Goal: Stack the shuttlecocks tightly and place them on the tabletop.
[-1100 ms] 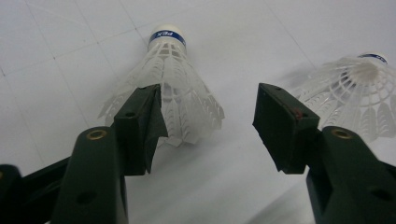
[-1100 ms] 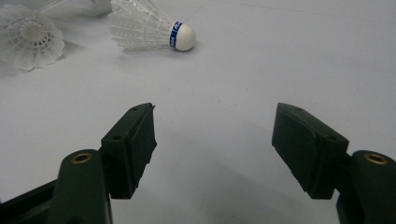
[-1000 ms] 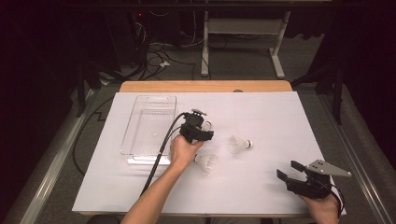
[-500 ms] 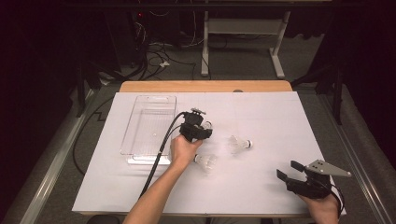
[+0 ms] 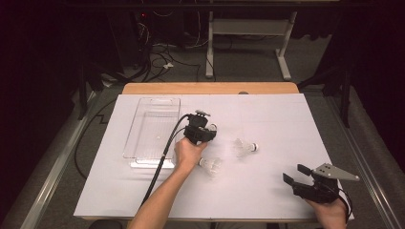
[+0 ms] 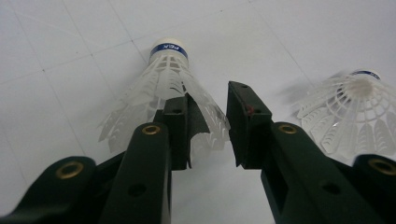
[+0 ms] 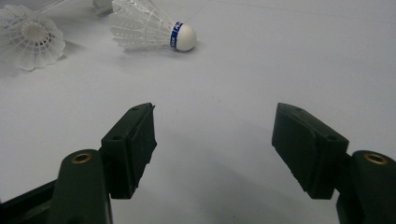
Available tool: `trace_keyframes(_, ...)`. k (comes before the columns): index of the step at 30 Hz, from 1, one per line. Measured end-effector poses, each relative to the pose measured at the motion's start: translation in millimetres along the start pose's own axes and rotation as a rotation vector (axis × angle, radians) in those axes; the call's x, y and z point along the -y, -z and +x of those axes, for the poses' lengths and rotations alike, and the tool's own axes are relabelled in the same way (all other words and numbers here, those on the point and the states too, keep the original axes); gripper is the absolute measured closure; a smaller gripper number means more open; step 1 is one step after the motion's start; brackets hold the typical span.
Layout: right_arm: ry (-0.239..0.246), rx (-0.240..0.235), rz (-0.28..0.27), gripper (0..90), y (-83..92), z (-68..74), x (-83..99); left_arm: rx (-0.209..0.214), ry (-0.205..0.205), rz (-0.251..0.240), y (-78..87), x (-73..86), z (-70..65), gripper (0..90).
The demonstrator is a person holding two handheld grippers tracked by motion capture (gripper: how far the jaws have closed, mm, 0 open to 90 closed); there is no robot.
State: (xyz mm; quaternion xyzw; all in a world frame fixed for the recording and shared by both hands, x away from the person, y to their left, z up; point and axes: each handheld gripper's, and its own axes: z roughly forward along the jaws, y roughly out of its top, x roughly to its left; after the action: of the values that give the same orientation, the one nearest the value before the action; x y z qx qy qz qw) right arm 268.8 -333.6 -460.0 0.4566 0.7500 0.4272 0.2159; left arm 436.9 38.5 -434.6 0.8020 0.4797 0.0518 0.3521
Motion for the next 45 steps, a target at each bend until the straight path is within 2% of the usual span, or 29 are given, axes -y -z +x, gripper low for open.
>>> trace_keyframes(12,0.002,0.001,0.001,30.7,-0.5,0.1,0.0,0.024,0.025,0.000,0.8,-3.2,3.5,80.3)
trace_keyframes(19,-0.001,0.002,0.001,30.8,-0.2,-0.1,0.1,0.016,0.010,0.005,1.0,-4.5,2.5,86.2)
trace_keyframes(27,-0.003,0.006,0.001,30.9,-0.1,-0.4,0.0,0.016,0.010,-0.003,4.6,-5.7,3.5,88.7)
trace_keyframes(36,-0.008,0.009,0.001,30.8,-0.1,-0.9,0.0,0.012,-0.024,-0.016,16.0,-7.9,0.4,88.8)
trace_keyframes(45,-0.010,0.011,0.002,30.8,-0.4,-0.7,-0.1,-0.002,-0.038,-0.001,34.3,-9.0,8.2,88.7)
